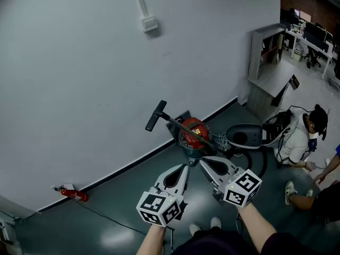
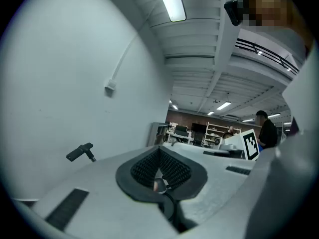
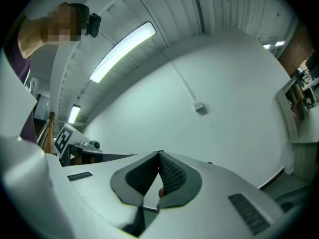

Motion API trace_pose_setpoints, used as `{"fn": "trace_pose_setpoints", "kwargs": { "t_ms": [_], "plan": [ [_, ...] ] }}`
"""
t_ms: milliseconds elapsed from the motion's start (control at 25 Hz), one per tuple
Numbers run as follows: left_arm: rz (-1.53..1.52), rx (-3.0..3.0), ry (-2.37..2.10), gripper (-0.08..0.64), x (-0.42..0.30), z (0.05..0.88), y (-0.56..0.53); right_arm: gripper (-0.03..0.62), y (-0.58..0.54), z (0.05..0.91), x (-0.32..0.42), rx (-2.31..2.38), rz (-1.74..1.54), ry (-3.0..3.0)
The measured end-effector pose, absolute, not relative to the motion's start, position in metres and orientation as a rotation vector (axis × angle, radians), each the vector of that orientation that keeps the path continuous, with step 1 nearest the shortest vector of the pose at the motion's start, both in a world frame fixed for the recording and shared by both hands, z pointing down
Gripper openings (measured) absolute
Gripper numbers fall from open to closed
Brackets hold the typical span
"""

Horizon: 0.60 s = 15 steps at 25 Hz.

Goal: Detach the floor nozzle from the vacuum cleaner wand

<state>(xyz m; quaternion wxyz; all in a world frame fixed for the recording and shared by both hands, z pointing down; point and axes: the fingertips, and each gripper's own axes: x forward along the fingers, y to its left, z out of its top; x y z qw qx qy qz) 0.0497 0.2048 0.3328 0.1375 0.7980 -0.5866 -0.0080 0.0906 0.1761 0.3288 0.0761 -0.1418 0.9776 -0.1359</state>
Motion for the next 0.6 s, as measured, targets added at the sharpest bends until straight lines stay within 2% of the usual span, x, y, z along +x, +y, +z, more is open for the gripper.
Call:
{"fn": "trace_pose_setpoints", "kwargs": {
  "t_ms": [600],
  "plan": [
    [0.115,2.233,-1.904,0.005,0.017,0.341,0.22,0.018,0.194,0.336,0.056,-0.493,-0.358,2.983]
  ]
}}
